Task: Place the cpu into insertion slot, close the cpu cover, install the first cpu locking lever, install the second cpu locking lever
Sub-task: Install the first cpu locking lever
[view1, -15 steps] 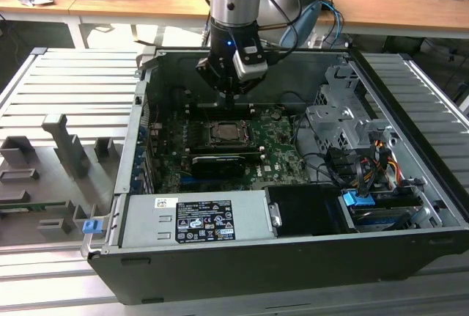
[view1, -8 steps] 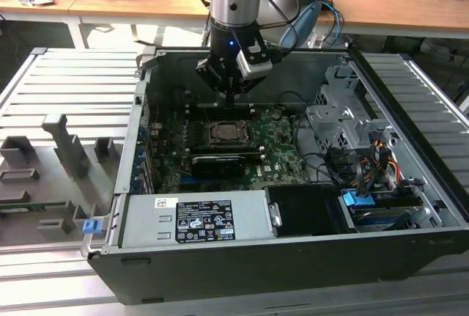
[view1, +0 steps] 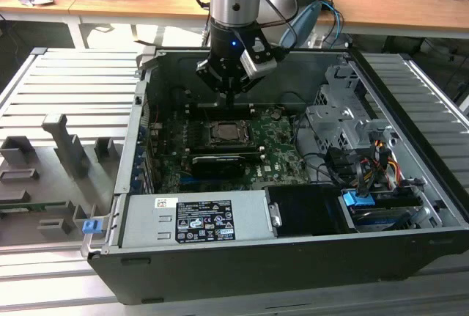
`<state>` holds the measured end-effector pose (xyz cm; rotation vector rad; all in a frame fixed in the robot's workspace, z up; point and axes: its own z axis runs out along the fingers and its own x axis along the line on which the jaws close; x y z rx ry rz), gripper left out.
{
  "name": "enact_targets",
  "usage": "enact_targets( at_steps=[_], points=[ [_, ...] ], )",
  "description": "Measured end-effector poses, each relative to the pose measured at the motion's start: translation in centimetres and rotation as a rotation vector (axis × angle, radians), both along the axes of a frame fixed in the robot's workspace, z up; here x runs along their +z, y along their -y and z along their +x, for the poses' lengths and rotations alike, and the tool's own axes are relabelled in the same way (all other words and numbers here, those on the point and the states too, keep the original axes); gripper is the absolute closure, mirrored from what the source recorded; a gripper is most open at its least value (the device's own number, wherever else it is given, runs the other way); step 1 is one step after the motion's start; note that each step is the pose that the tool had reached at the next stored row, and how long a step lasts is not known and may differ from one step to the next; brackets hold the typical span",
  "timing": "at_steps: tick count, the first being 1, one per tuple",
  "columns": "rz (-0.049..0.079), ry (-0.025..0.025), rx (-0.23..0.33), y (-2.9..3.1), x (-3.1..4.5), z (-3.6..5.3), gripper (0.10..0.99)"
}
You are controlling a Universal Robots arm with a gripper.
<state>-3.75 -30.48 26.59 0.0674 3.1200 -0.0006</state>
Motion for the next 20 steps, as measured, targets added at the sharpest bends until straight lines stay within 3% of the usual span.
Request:
enact_targets(
  at_steps=[7, 12, 16, 18, 20],
  points=[
    [0.0, 0.0, 0.127, 0.0, -0.03, 0.0, 0.98],
    [0.001, 0.0002, 0.127, 0.0, -0.07, -0.24, 0.98],
    [0.001, 0.0, 0.124, 0.0, -0.52, -0.74, 0.98],
    [0.001, 0.0, 0.072, 0.0, -0.73, -0.74, 0.98],
    [0.001, -0.0001, 0.057, 0.03, -0.85, -0.75, 0.98]
  ],
)
